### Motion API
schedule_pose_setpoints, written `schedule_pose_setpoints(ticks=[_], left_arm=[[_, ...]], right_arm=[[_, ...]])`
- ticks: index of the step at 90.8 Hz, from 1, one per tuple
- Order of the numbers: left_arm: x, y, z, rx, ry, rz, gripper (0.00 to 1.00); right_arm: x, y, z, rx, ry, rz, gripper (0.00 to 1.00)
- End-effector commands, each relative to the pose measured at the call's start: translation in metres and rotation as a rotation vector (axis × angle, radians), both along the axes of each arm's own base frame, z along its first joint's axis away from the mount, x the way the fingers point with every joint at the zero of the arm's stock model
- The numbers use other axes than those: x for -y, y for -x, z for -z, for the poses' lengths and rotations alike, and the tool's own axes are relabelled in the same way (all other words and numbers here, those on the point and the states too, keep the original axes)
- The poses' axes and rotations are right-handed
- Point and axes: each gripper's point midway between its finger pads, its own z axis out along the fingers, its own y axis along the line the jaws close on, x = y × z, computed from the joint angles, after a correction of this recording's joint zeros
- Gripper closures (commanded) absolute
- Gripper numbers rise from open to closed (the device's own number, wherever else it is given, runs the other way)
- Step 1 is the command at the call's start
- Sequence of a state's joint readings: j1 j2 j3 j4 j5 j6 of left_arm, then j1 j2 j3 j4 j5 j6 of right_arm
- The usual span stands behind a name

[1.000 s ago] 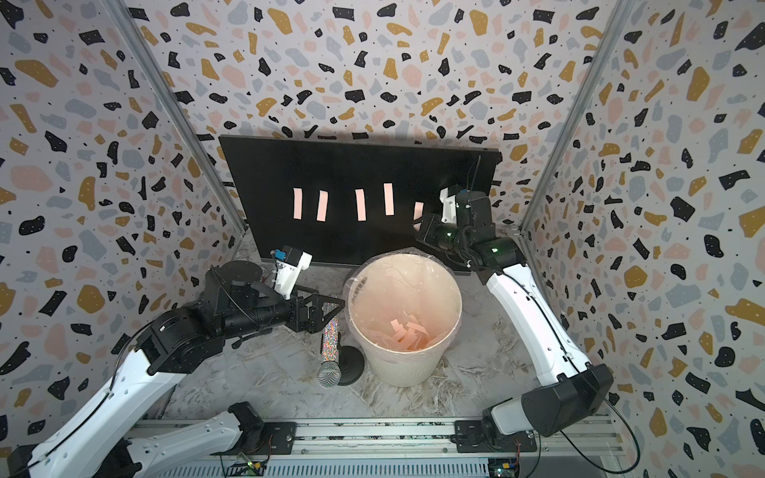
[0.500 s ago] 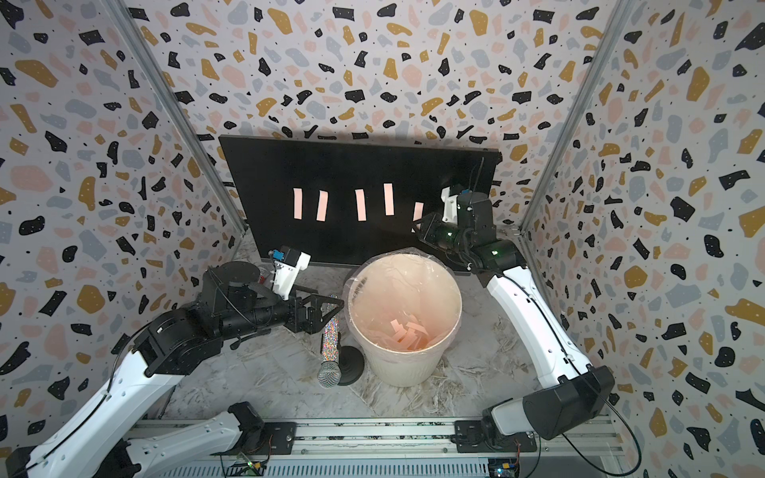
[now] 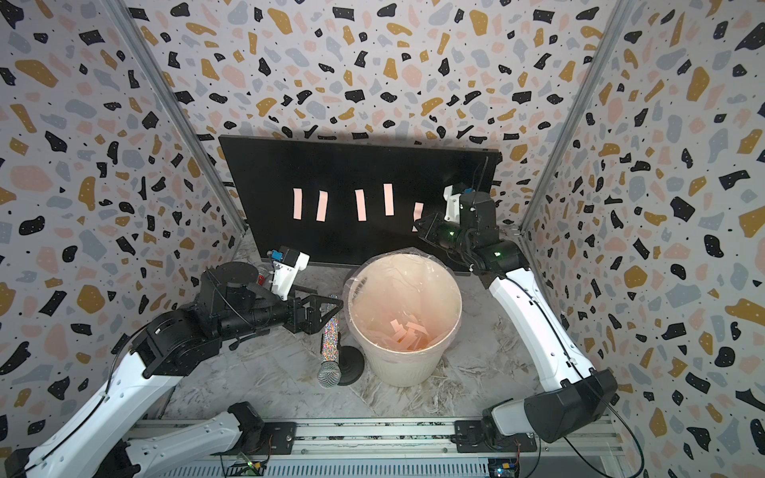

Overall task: Remove the sticky note from the monitor
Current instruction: Tear off the sticky note from the monitor.

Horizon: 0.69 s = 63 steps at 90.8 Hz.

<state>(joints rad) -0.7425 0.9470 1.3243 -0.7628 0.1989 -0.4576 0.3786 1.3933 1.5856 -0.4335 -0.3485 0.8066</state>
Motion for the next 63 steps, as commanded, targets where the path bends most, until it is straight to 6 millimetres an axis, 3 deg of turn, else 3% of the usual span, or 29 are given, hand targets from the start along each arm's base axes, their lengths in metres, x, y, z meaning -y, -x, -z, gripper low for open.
schedule_pose_setpoints(ticks=[1,63], left_arm=[[-0.003,0.002,-0.008,0.033,0.015,-0.004,0.01],[-0.002,0.002,-0.007,0.029,0.016,-0.002,0.01]], right_arm=[[0.005,0.009,-0.022,0.059,-0.021,-0.002,1.00],[0.005,0.026,-0.022,0.058,-0.034,-0.033,1.00]])
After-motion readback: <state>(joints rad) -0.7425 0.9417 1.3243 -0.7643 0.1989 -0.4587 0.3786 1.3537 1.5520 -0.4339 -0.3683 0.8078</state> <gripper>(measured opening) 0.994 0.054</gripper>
